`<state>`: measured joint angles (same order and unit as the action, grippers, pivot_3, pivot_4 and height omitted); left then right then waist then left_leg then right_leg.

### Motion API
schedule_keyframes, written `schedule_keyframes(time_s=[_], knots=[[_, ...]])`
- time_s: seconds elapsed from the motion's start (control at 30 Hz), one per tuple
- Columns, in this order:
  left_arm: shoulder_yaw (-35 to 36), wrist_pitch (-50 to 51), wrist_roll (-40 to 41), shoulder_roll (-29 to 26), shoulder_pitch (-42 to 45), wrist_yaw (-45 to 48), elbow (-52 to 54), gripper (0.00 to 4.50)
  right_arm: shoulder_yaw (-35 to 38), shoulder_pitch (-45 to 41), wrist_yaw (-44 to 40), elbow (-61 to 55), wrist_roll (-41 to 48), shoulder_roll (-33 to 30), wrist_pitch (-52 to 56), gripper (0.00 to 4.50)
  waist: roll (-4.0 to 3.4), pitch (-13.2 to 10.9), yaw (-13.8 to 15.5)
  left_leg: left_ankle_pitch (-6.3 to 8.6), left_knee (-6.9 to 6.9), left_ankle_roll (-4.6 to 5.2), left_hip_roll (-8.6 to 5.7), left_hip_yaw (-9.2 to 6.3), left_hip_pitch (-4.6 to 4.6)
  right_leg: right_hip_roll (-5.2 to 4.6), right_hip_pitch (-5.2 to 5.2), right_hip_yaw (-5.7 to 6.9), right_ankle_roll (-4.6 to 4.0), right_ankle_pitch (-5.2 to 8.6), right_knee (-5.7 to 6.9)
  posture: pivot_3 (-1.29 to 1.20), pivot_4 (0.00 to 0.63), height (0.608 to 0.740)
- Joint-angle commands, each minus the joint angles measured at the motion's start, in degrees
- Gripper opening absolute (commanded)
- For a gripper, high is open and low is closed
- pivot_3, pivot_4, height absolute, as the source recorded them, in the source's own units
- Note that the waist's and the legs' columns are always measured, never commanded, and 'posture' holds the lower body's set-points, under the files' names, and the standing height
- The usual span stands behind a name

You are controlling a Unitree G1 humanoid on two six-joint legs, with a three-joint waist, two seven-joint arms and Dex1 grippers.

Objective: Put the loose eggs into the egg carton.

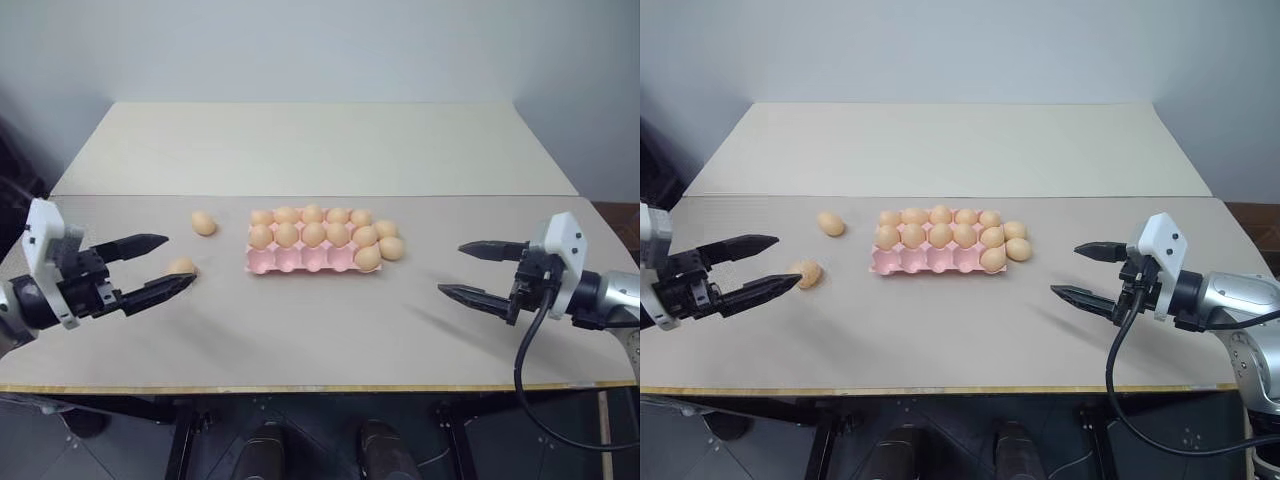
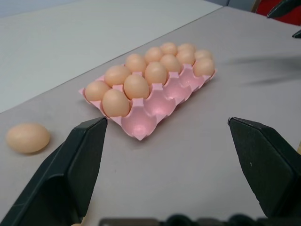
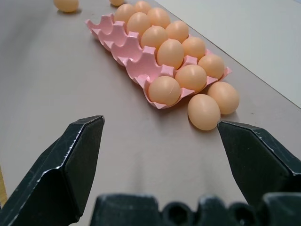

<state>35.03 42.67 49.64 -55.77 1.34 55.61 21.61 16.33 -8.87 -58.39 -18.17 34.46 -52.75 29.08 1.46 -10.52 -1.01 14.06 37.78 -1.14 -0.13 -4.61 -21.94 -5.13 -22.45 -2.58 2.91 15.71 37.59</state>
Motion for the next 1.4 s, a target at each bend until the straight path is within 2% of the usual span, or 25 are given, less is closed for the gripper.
schedule_keyframes(time_s=[0.03, 0.3, 0.67, 0.93, 1.13, 1.4], knots=[[1.05, 1.80, 2.00, -0.82, 1.55, -1.35, -0.07, 4.47, 1.72, -0.34, 0.42, -1.67, 0.80, -0.05, -0.28, 4.50, 0.00, 0.00, 0.00, 0.00, 0.00, 0.00, 0.00, 0.00, 0.00, 0.00, 0.00, 0.00, 0.00, 0.00, 0.00, 0.00, 0.150, 0.740], [0.44, 1.61, 1.39, -2.64, 1.34, 1.03, 0.46, 4.47, 1.92, -1.27, 2.18, -0.69, 0.58, 0.22, -0.04, 4.50, 0.00, 0.00, -0.07, 0.00, 0.00, 0.00, 0.00, 0.00, 0.00, 0.00, -0.02, 0.00, 0.00, 0.00, 0.02, 0.00, 0.150, 0.740], [-2.28, -0.02, 1.80, -1.88, 2.38, 2.76, 1.86, 4.47, 0.72, -4.63, 5.88, 4.24, -3.67, -1.65, 0.86, 4.50, 0.00, 0.00, -0.02, 0.00, 0.00, 0.00, -0.02, 0.01, -0.05, -0.02, -0.04, -0.01, 0.00, 0.00, 0.01, 0.00, 0.150, 0.740], [-4.73, -0.51, 1.91, -1.79, 4.86, 3.89, 1.21, 4.47, -13.29, -17.84, 6.81, 15.26, -14.01, 5.65, -5.29, 4.50, 0.00, -0.01, -1.38, 0.00, -0.01, 0.00, 0.01, 0.01, -0.02, 0.03, -0.07, -0.03, -0.01, 0.00, 0.04, 0.00, 0.150, 0.740], [-5.18, -0.91, 1.79, -1.45, 5.14, 4.22, 1.33, 4.47, -21.97, -28.83, 3.50, 32.71, -22.55, 12.19, -15.47, 4.50, -0.01, -0.01, -1.56, -0.01, 0.01, -0.01, -0.01, 0.02, -0.30, 0.01, -0.45, -0.07, -0.01, -0.01, 0.13, 0.00, 0.150, 0.740], [-3.91, -2.02, 1.60, -0.96, 3.35, 4.07, 1.95, 4.47, -26.92, -36.67, 3.69, 49.00, -29.65, 20.42, -23.67, 4.50, -0.01, -0.01, -1.62, -0.04, 0.02, -0.06, -0.02, 0.07, -0.43, 0.01, -0.73, -0.18, -0.02, -0.01, 0.34, 0.00, 0.150, 0.740]])
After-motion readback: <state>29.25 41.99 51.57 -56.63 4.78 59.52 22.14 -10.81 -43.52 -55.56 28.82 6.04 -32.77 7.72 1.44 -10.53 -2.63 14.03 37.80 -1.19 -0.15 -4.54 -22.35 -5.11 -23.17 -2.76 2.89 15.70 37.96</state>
